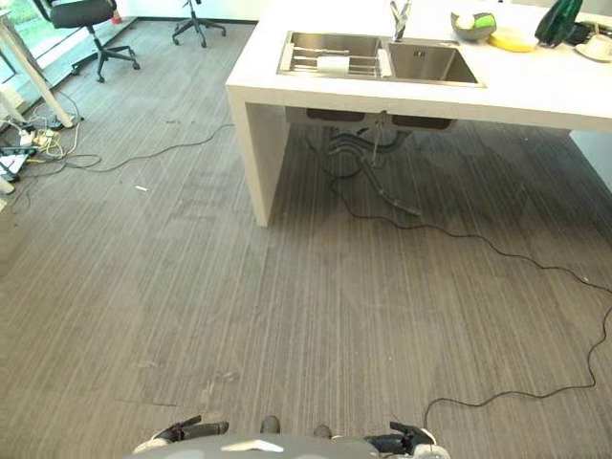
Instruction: Place the dishes in the dishwasher.
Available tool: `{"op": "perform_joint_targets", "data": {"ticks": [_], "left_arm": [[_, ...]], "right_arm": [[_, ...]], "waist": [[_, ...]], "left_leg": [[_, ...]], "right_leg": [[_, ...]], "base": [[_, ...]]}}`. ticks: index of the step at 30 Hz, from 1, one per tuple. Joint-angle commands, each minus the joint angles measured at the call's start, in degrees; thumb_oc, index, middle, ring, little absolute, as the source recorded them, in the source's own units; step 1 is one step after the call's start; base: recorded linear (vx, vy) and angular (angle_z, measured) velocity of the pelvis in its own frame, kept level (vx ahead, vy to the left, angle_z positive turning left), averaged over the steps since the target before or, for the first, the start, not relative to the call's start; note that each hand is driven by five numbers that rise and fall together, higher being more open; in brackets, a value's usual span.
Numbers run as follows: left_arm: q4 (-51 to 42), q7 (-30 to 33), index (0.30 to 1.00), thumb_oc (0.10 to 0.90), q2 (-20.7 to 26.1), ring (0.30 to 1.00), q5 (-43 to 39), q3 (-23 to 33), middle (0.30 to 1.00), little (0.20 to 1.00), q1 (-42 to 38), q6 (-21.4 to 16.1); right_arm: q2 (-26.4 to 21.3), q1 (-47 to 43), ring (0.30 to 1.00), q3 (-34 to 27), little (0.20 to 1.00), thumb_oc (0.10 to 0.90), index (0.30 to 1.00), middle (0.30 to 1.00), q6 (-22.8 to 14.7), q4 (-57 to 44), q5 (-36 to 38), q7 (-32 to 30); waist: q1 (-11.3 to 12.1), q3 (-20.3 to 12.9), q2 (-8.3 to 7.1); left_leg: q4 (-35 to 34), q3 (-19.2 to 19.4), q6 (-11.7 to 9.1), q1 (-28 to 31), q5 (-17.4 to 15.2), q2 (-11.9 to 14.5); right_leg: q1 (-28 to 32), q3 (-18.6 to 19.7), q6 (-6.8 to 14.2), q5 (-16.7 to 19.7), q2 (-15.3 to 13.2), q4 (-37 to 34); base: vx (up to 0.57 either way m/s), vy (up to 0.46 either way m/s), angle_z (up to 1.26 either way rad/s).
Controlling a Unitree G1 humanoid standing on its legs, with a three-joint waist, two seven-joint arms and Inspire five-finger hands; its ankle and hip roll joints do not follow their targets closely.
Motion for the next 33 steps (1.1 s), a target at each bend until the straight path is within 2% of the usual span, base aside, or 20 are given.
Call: {"op": "perform_joint_targets", "data": {"ticks": [1, 3, 4, 5, 6, 7, 9, 11, 17, 18, 19, 20, 21, 22, 24, 25, 26, 27, 30, 33], "left_arm": [[3.43, 1.05, 0.900, 0.800, 0.29, 0.900, 1.26, -0.34, 0.900, 0.900, -2.74, -1.09], [2.42, 1.70, 0.900, 0.800, 0.66, 0.900, 2.14, -1.15, 0.900, 0.900, -3.44, -1.64], [0.42, 2.61, 0.900, 0.800, 1.04, 0.900, 0.72, -1.81, 0.900, 0.900, -5.12, -2.55], [0.19, 2.72, 0.900, 0.800, 1.07, 0.900, -0.34, -1.69, 0.900, 0.900, -5.26, -2.59], [0.19, 2.72, 0.900, 0.800, 1.07, 0.900, -0.34, -1.69, 0.900, 0.900, -5.26, -2.59], [-0.22, 3.35, 0.900, 0.800, 1.21, 0.900, -0.97, -1.83, 0.900, 0.900, -5.59, -2.88], [-0.60, 3.79, 0.900, 0.800, 1.32, 0.900, -0.80, -2.36, 0.900, 0.900, -6.21, -3.21], [-1.22, 4.67, 0.900, 0.800, 1.09, 0.900, 1.51, -3.60, 0.900, 0.900, -4.94, -3.57], [-0.72, 5.25, 0.900, 0.800, 0.86, 0.900, 1.01, -2.45, 0.900, 0.900, -3.50, -4.08], [-1.72, 5.62, 0.900, 0.800, 0.17, 0.900, 0.81, -2.79, 0.900, 0.900, -4.09, -4.45], [-3.46, 6.97, 0.900, 0.800, 0.05, 0.900, 0.11, -2.31, 0.900, 0.900, -4.87, -5.06], [-4.53, 7.43, 0.900, 0.800, 0.31, 0.900, -0.78, -1.98, 0.900, 0.900, -5.54, -5.56], [-4.13, 7.90, 0.900, 0.800, -1.55, 0.900, 0.60, -4.01, 0.900, 0.900, -9.37, -4.77], [-4.10, 7.90, 0.900, 0.800, -1.59, 0.900, 0.60, -4.00, 0.900, 0.900, -9.44, -4.77], [-8.84, 11.41, 0.900, 0.800, -1.08, 0.900, 2.24, -6.81, 0.900, 0.900, -11.87, -5.98], [-21.94, 15.82, 0.900, 0.800, 0.07, 0.900, 2.89, -9.58, 0.900, 0.900, -13.91, -8.28], [-22.11, 15.89, 0.900, 0.800, 0.02, 0.900, 2.93, -9.59, 0.900, 0.900, -13.82, -8.17], [-41.77, 19.53, 0.900, 0.800, 2.01, 0.900, 4.27, -9.30, 0.900, 0.900, -13.30, -10.93], [-67.19, 27.30, 0.900, 0.800, 5.27, 0.900, 8.97, -4.42, 0.900, 0.900, -10.92, -15.73], [-76.32, 31.81, 0.900, 0.800, 8.51, 0.900, 17.51, -3.66, 0.900, 0.900, -11.60, -17.42]], "right_arm": [[-3.12, 0.06, 0.900, 0.35, 0.900, 0.800, 0.900, 0.900, -0.62, -0.11, -0.78, -0.24], [-3.71, -0.36, 0.900, 0.32, 0.900, 0.800, 0.900, 0.900, -0.80, -0.45, -0.42, -0.30], [-4.58, -0.75, 0.900, 0.59, 0.900, 0.800, 0.900, 0.900, -1.27, -1.22, 0.50, -0.30], [-4.80, -0.50, 0.900, 0.71, 0.900, 0.800, 0.900, 0.900, -1.21, -1.20, 0.35, -0.34], [-4.80, -0.50, 0.900, 0.71, 0.900, 0.800, 0.900, 0.900, -1.21, -1.20, 0.35, -0.34], [-4.95, -0.64, 0.900, 0.66, 0.900, 0.800, 0.900, 0.900, -1.00, -1.02, 0.24, -0.85], [-5.07, -1.18, 0.900, 0.70, 0.900, 0.800, 0.900, 0.900, -0.73, -0.60, 0.09, -1.32], [-5.58, -0.37, 0.900, 0.89, 0.900, 0.800, 0.900, 0.900, -0.94, 0.44, -1.35, -1.93], [-5.34, -1.91, 0.900, 4.86, 0.900, 0.800, 0.900, 0.900, -1.93, -0.20, -7.66, -2.76], [-5.17, -1.95, 0.900, 4.59, 0.900, 0.800, 0.900, 0.900, -1.95, -0.58, -7.45, -3.07], [-4.27, -1.79, 0.900, 3.69, 0.900, 0.800, 0.900, 0.900, -2.19, -0.88, -6.18, -3.39], [-3.85, -2.09, 0.900, 3.33, 0.900, 0.800, 0.900, 0.900, -2.49, -1.38, -5.22, -3.38], [-2.66, -2.88, 0.900, 3.43, 0.900, 0.800, 0.900, 0.900, -2.83, -2.60, -4.21, -3.32], [-2.70, -2.92, 0.900, 3.41, 0.900, 0.800, 0.900, 0.900, -2.83, -2.59, -4.21, -3.32], [-2.93, -4.16, 0.900, 4.73, 0.900, 0.800, 0.900, 0.900, -3.41, -4.18, -4.52, -4.37], [-3.00, -5.04, 0.900, 4.18, 0.900, 0.800, 0.900, 0.900, -4.30, -5.49, -3.72, -6.40], [-3.03, -5.02, 0.900, 4.17, 0.900, 0.800, 0.900, 0.900, -4.29, -5.50, -3.72, -6.40], [-3.02, -3.98, 0.900, 2.19, 0.900, 0.800, 0.900, 0.900, -4.78, -7.47, -2.87, -7.68], [-1.53, -0.01, 0.900, 0.32, 0.900, 0.800, 0.900, 0.900, -5.48, -8.57, -0.73, -8.25], [-0.41, 3.34, 0.900, 0.75, 0.900, 0.800, 0.900, 0.900, -5.62, -7.23, 1.30, -8.20]], "waist": [[1.38, -0.16, 0.99], [1.36, 1.14, 1.11], [1.85, 4.64, 0.16], [2.59, 5.37, -0.21], [2.59, 5.37, -0.21], [3.39, 6.21, 0.13], [3.94, 6.93, 0.48], [7.15, 6.27, 1.85], [8.81, 3.01, 1.03], [8.54, 2.26, 0.67], [8.02, 1.16, -0.73], [7.80, 1.06, -0.17], [6.01, 1.26, -1.01], [6.16, 1.16, -0.76], [4.22, 2.02, 1.12], [1.82, 3.99, 2.80], [1.94, 3.77, 3.03], [0.99, 4.83, 3.79], [-0.44, 4.99, 2.73], [-2.93, 3.12, 0.90]], "left_leg": [[0.38, 3.46, -5.77, 1.39, -0.59, 3.02], [1.86, 3.56, -6.04, 0.59, 0.01, 3.31], [19.67, 4.02, -9.09, -9.00, 1.08, 4.43], [25.86, 3.46, -10.09, -11.97, 3.47, 4.60], [25.86, 3.46, -10.09, -11.97, 3.47, 4.60], [26.75, 3.70, -10.62, -14.81, 6.28, 5.15], [24.80, 4.99, -10.61, -17.05, 7.46, 5.83], [6.83, 8.85, -8.91, -23.99, 9.90, 6.17], [0.68, 7.13, -7.02, -19.71, 13.16, 4.70], [0.53, 7.54, -6.67, -18.60, 12.99, 4.00], [0.38, 7.80, -4.70, -15.35, 10.36, 2.27], [0.38, 8.02, -4.09, -14.39, 9.63, 2.87], [0.38, 7.76, -3.50, -12.11, 7.74, 1.91], [0.38, 7.84, -3.55, -12.28, 7.82, 2.23], [0.38, 6.07, -2.37, -8.01, 5.50, 3.25], [0.38, 3.84, -1.92, -4.95, 4.00, 3.89], [0.38, 3.90, -1.97, -5.20, 4.07, 4.15], [0.38, 2.99, -2.14, -3.42, 2.97, 4.28], [0.38, 2.31, -3.36, -1.28, 1.06, 3.45], [0.38, -0.39, -4.56, 0.31, -1.66, 1.67]], "right_leg": [[-0.45, -0.98, 7.03, -0.66, -2.25, 1.08], [-0.99, -0.51, 6.80, -0.74, -2.35, 1.38], [-2.05, 0.58, 5.50, -0.87, -3.30, 2.18], [-1.42, 0.72, 4.99, -1.03, -3.52, 2.02], [-1.42, 0.72, 4.99, -1.03, -3.52, 2.02], [-0.62, 0.55, 4.80, -1.45, -3.31, 1.66], [0.78, 0.20, 4.81, -2.24, -3.04, 1.11], [5.02, 2.31, 5.76, -6.74, -0.82, 0.67], [9.35, 4.87, 6.05, -9.19, -1.08, 1.55], [9.04, 4.52, 6.65, -9.09, -1.63, 4.25], [5.45, 4.44, 9.03, -6.29, -3.70, 15.25], [1.73, 5.20, 10.44, -1.56, -3.35, 21.86], [-0.83, 5.52, 12.50, 3.19, -4.34, 29.77], [-1.01, 5.65, 12.44, 3.49, -4.06, 29.61], [-7.04, 4.53, 13.04, 9.75, -4.06, 42.70], [-14.97, 3.90, 12.75, 7.42, -0.93, 55.00], [-15.22, 3.91, 12.69, 7.69, -0.68, 54.84], [-19.56, 1.50, 11.73, 5.95, -2.92, 52.93], [-21.06, -0.33, 10.89, 4.17, -6.29, 36.05], [-19.17, 8.94, 10.89, 3.64, -4.03, 14.69]], "base": [[0.03, -0.059, 0.05], [-0.09, -0.103, 0.03], [-0.12, -0.213, 0.05], [-0.09, -0.191, 0.05], [0.09, -0.095, 0.15], [0.14, -0.039, 0.30], [0.30, -0.020, 0.43], [0.55, 0.049, 0.21], [0.34, 0.063, -0.55], [0.36, 0.127, -0.39], [0.41, 0.168, -0.27], [0.40, 0.157, -0.14], [0.15, 0.078, -0.07], [0.24, 0.079, -0.04], [0.34, 0.120, 0.14], [0.32, 0.117, 0.51], [0.42, 0.100, 0.67], [0.33, 0.000, 0.85], [0.43, -0.122, 0.47], [0.46, -0.182, 0.48]]}}
